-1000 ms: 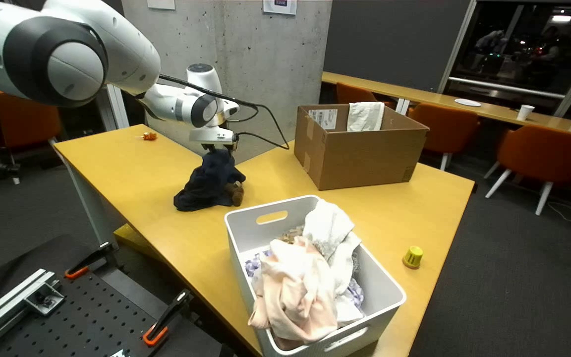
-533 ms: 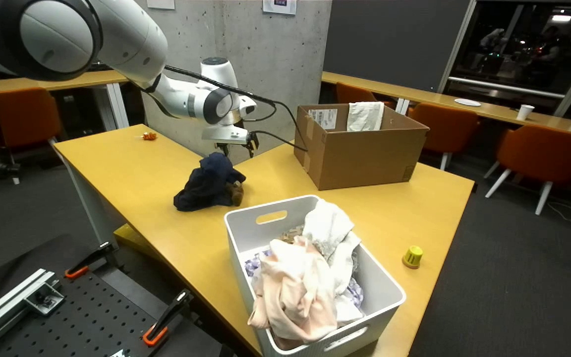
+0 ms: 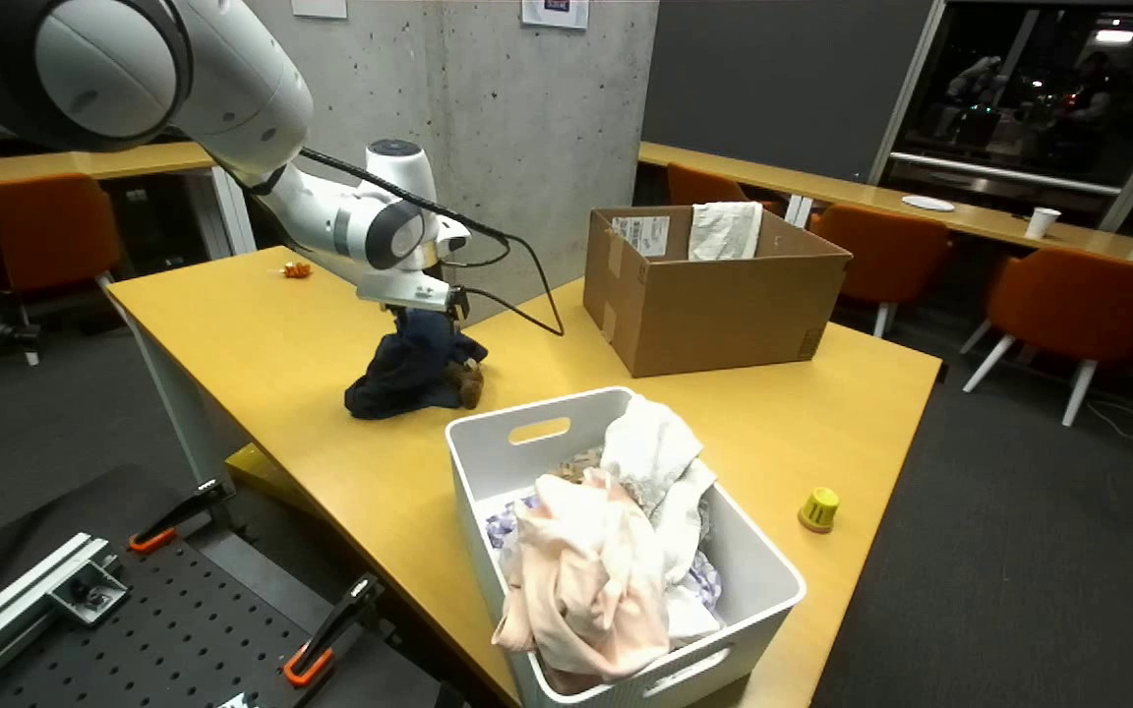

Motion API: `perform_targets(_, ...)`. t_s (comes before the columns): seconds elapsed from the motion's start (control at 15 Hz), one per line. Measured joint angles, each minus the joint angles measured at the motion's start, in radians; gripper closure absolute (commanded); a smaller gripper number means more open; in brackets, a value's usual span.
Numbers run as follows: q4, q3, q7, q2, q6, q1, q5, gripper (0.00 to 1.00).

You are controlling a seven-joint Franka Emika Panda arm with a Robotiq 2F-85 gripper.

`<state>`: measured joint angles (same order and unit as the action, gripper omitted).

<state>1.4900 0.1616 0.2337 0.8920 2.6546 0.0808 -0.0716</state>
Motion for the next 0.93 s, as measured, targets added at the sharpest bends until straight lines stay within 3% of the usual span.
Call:
perform_targets(0.07, 0.013, 0.011, 0.0, -0.002, 0.006, 0.002, 0.0, 0.25)
perform_targets(0.13, 0.023, 0.02, -0.001, -0.003, 0.012, 0.004, 0.0, 0.26)
perform_targets(0.73, 0.053, 0.031, -0.002, -0.008, 0.019, -0.001, 0.0, 0.95)
perform_targets(0.8, 0.053, 0.031, -0.002, -0.008, 0.019, -0.003, 0.0, 0.99)
perform_targets(0.93, 0.053, 0.031, -0.002, -0.011, 0.019, -0.005, 0.0, 1.0)
